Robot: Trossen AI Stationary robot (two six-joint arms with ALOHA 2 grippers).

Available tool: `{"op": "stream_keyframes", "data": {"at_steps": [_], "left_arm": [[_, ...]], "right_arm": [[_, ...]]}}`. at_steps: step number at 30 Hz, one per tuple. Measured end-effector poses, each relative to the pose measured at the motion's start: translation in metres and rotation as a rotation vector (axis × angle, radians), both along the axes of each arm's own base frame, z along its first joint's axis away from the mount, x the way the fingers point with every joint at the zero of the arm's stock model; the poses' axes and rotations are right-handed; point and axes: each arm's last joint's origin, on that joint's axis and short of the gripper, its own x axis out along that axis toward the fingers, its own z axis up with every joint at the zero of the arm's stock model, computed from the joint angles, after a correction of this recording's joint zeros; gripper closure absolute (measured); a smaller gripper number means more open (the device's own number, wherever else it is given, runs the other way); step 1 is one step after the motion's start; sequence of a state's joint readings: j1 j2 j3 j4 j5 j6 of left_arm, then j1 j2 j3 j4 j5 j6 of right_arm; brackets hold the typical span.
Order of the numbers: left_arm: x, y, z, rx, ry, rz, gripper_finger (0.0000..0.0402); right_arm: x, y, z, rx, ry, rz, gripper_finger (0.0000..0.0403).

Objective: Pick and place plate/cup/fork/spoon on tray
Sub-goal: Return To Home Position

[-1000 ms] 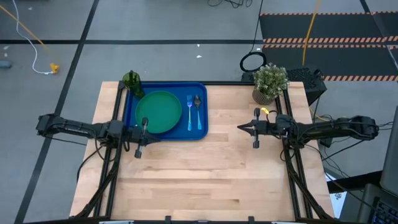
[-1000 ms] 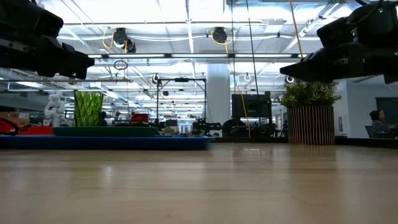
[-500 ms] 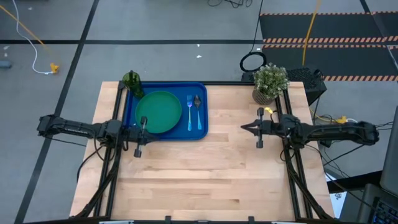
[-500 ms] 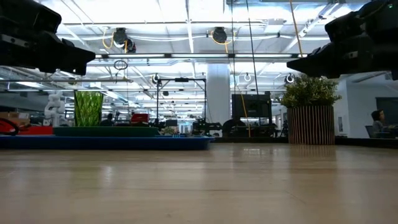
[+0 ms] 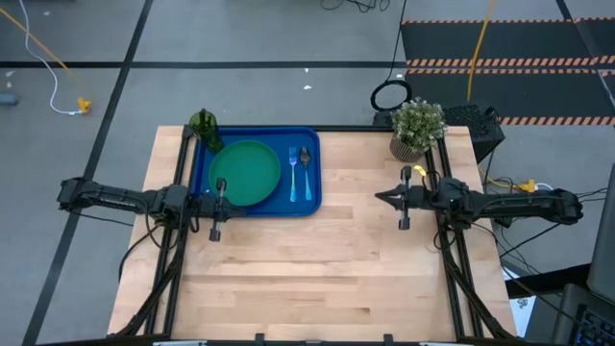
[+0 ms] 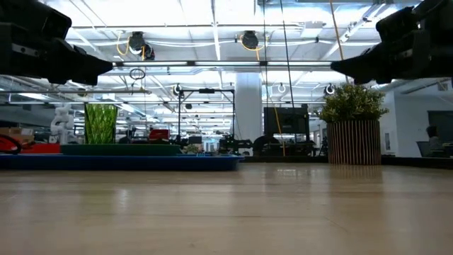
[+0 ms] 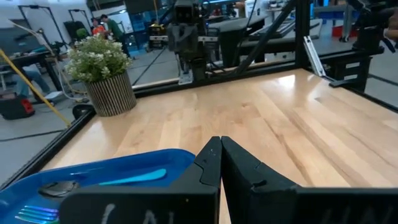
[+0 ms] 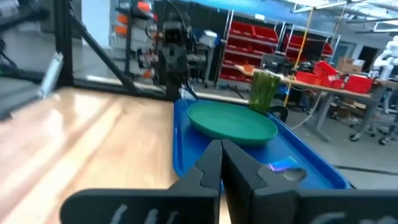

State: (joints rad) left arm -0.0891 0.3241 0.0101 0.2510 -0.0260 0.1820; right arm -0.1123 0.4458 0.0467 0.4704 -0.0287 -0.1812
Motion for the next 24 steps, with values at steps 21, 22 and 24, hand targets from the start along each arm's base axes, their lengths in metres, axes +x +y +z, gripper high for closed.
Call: {"op": "stream_keyframes", "data": {"at_steps": [21,22,24], "left_arm": [[0.000,0.003,0.001,0.022,-0.008,0.027,0.0396],[0.000,0.003,0.001,0.021,-0.010,0.031,0.0396],[0.000,0.004,0.001,0.017,-0.010,0.035,0.0396]], "right_arm": [[-0.005,0.021,0.000,0.048,-0.001,0.068,0.0403],[-0.005,0.022,0.000,0.049,-0.001,0.077,0.0403],[-0.005,0.024,0.001,0.054,-0.003,0.095,0.0403]]}}
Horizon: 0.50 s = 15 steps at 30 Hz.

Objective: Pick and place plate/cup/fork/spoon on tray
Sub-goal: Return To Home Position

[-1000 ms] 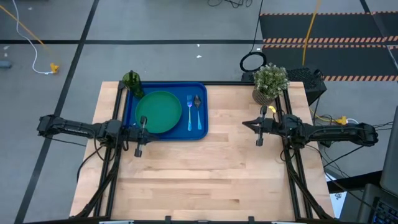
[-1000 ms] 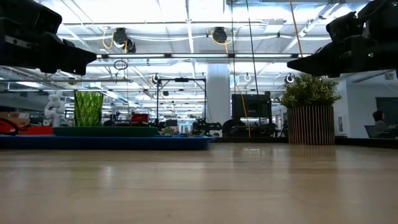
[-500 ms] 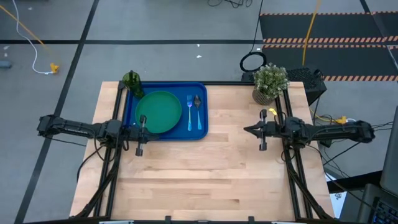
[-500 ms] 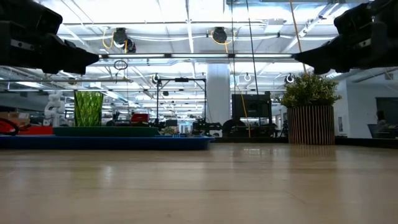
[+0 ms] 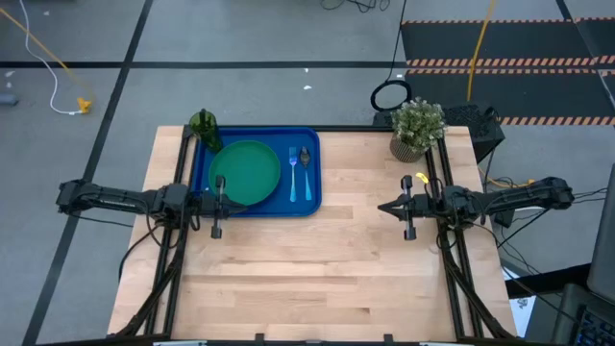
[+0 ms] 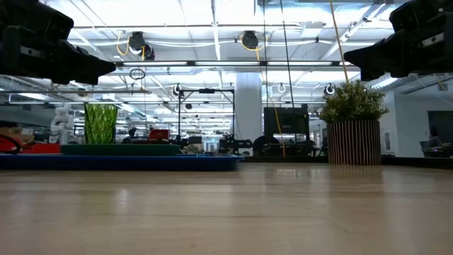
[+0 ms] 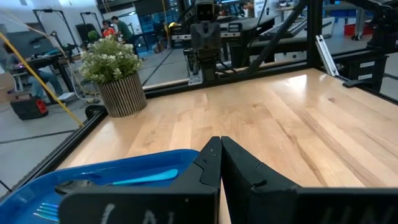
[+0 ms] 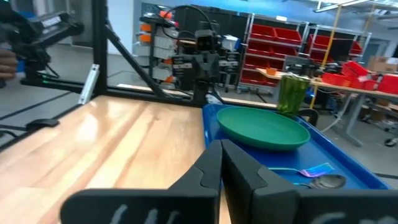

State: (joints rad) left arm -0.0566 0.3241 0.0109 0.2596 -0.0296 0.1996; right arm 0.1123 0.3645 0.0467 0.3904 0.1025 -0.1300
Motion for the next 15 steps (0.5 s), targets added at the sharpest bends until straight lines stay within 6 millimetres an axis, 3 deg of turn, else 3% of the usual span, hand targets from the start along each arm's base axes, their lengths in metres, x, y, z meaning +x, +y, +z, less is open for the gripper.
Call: {"op": "stream_keyframes", "data": {"at_steps": [15], "left_arm": [[0.000,-0.001,0.000,-0.038,0.002,-0.019,0.0396]], "right_arm": [[-0.007,0.012,0.004,0.029,-0.037,0.087,0.0403]]}}
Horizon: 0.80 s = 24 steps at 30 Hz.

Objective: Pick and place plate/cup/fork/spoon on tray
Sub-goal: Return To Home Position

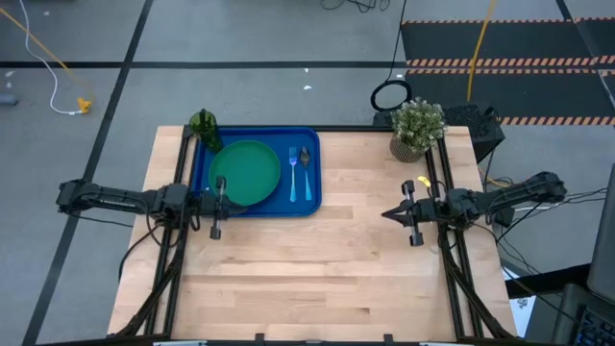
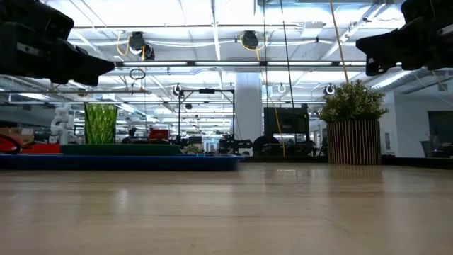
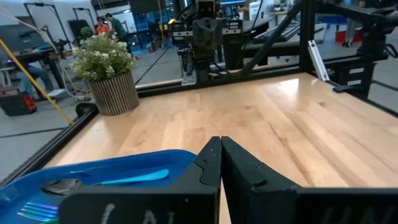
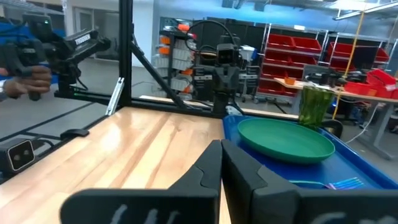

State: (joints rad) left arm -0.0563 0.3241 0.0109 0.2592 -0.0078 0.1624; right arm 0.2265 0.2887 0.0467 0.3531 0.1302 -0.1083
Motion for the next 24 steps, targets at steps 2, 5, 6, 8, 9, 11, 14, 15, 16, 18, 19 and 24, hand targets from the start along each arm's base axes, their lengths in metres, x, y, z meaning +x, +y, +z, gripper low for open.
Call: {"op": "stream_keyframes", "data": {"at_steps": [2,5,6,8,9,11,14,15,16,18,19,24], "left_arm": [[0.000,0.000,0.000,-0.015,0.001,-0.002,0.0396],[0.000,0.000,0.000,-0.021,0.001,-0.002,0.0396],[0.000,0.000,0.000,-0.022,0.001,-0.002,0.0396],[0.000,0.000,0.000,-0.022,0.001,-0.002,0.0396],[0.000,0.000,0.000,-0.022,0.001,-0.002,0.0396],[0.000,0.000,0.000,-0.027,0.002,-0.002,0.0396],[0.000,0.000,0.000,-0.040,0.004,-0.001,0.0396],[0.000,0.000,0.000,-0.042,0.004,-0.001,0.0396],[0.000,0.000,0.000,-0.044,0.004,-0.001,0.0396],[0.000,0.000,0.000,-0.044,0.004,-0.001,0.0396],[0.000,0.000,0.000,-0.044,0.003,-0.001,0.0396],[0.000,0.000,0.000,-0.046,0.004,0.000,0.0396]], "right_arm": [[-0.001,0.000,0.000,0.001,-0.001,0.001,0.0403],[-0.004,0.000,0.000,0.017,-0.004,0.020,0.0403],[-0.005,0.000,0.001,0.018,-0.008,0.039,0.0403],[-0.007,0.001,0.002,0.017,-0.018,0.063,0.0403],[-0.008,0.000,0.002,0.015,-0.024,0.063,0.0403],[-0.010,0.000,0.002,0.001,-0.032,0.057,0.0403],[-0.013,-0.002,0.004,-0.016,-0.057,0.044,0.0403],[-0.014,-0.003,0.004,-0.016,-0.062,0.040,0.0403],[-0.015,-0.003,0.004,-0.018,-0.060,0.037,0.0403],[-0.016,-0.004,0.002,-0.025,-0.044,0.033,0.0403],[-0.017,-0.005,0.000,-0.027,-0.034,0.030,0.0403],[-0.018,-0.005,-0.002,-0.040,-0.016,0.044,0.0403]]}}
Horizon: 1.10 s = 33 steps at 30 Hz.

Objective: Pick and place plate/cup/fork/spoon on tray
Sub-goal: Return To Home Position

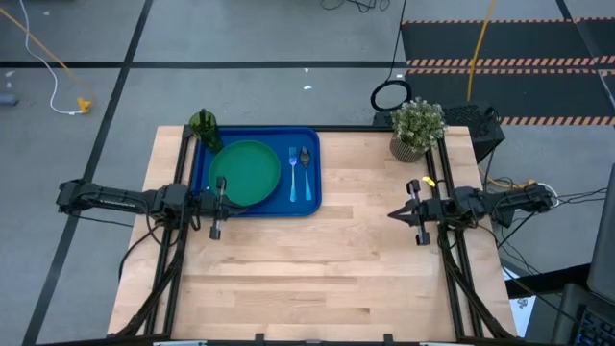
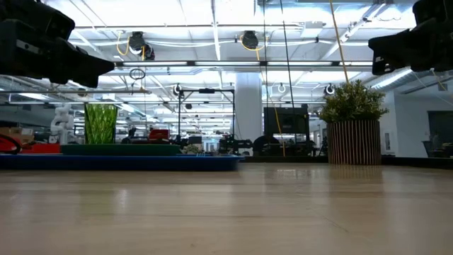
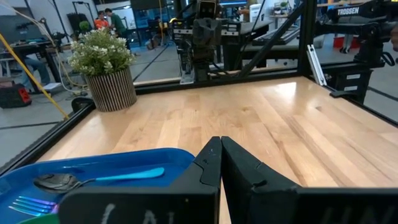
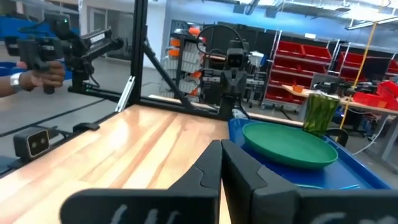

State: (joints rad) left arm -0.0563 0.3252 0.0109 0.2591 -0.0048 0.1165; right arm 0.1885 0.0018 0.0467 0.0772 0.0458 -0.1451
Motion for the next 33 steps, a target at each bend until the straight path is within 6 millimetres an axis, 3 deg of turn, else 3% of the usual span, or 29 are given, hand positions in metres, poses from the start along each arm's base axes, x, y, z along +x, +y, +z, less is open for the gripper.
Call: {"op": "stream_keyframes", "data": {"at_steps": [33], "left_arm": [[0.000,0.000,0.003,0.009,-0.030,0.006,0.0396]], "right_arm": [[0.003,-0.014,-0.007,-0.004,0.058,-0.109,0.0403]]}}
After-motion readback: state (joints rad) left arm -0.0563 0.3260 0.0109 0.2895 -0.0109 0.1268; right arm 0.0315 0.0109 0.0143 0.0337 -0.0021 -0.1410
